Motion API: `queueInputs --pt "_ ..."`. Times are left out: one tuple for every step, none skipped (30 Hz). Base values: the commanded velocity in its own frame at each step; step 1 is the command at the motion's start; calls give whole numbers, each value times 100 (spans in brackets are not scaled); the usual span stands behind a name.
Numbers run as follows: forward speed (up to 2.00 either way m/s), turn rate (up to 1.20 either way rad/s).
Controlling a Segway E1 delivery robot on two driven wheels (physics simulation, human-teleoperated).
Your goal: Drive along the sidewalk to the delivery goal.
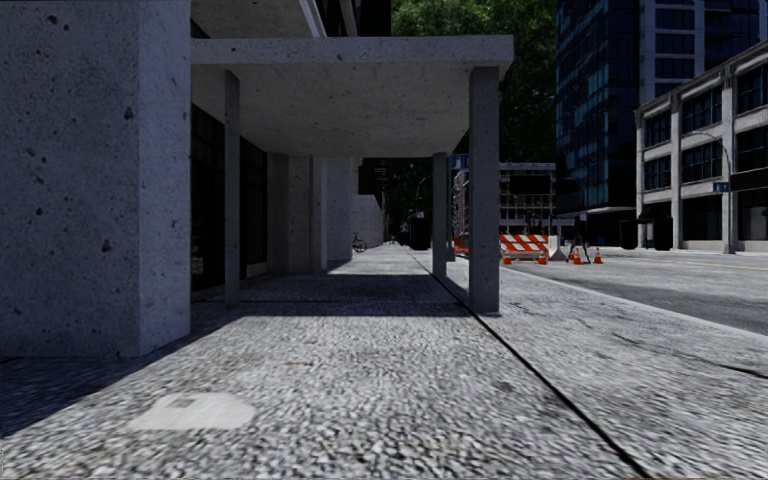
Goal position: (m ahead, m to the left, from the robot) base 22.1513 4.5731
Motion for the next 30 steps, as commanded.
queueInputs --pt "200 0" --pt "200 0" --pt "200 0" --pt "200 0" --pt "200 0" --pt "200 0" --pt "200 0" --pt "200 0" --pt "200 0" --pt "200 0" --pt "200 0" --pt "200 0" --pt "200 0" --pt "200 0" --pt "200 0" --pt "200 0" --pt "200 0" --pt "200 0" --pt "200 0" --pt "200 0" --pt "200 0" --pt "200 0" --pt "200 0" --pt "200 0" --pt "200 0" --pt "200 0" --pt "200 0" --pt "200 0" --pt "200 0" --pt "200 0"
